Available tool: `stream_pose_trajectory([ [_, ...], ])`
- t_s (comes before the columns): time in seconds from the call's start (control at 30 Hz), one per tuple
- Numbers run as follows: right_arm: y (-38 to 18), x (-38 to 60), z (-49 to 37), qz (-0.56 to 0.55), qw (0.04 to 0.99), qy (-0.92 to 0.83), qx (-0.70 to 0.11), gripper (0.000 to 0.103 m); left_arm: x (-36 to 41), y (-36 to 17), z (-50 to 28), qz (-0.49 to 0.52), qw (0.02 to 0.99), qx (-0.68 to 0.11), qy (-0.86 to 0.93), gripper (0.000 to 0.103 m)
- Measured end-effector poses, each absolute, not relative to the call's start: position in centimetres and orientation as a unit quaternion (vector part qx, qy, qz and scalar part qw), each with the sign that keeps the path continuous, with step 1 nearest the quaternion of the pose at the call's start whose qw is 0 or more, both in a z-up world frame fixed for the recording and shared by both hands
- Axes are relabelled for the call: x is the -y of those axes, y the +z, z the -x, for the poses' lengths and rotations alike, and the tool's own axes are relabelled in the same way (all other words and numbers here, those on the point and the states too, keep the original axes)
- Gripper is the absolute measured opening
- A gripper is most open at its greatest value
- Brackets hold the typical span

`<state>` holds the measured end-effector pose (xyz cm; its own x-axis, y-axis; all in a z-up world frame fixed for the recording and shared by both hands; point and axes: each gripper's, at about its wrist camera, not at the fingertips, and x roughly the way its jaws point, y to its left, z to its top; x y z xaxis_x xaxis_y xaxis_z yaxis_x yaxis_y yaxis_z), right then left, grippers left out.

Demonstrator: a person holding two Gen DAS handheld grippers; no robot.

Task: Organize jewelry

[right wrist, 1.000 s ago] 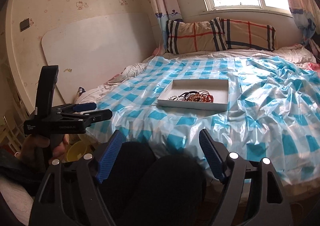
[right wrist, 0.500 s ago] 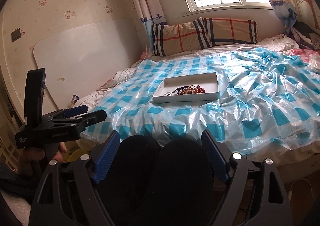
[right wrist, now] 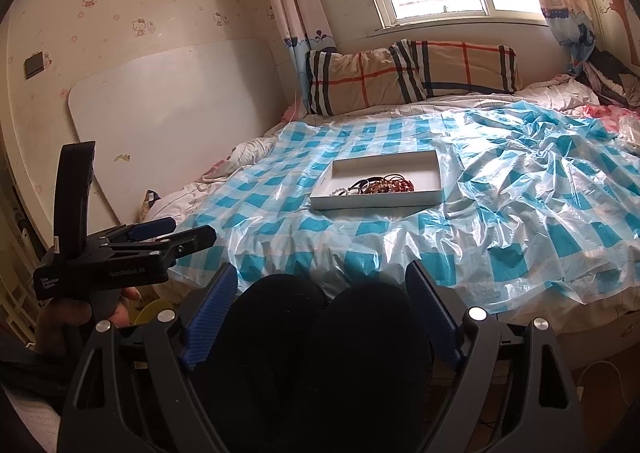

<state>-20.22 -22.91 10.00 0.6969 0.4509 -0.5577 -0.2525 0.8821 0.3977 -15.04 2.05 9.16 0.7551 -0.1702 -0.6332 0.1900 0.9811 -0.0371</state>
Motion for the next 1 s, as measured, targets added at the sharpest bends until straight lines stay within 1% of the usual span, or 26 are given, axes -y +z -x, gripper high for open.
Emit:
stream_pose_trajectory([
  [0.63,10.4,22.7,20.6,-0.145,0.913,0.191,-0.329,0.087,-2.4,9.1,15.2,-0.013,0.937,-0.336,-0.094,0.095],
  [1.0,10.8,22.3,21.3,-0.145,0.915,0.192,-0.324,0.087,-3.0,9.4,15.8,-0.011,0.939,-0.332,-0.091,0.095],
])
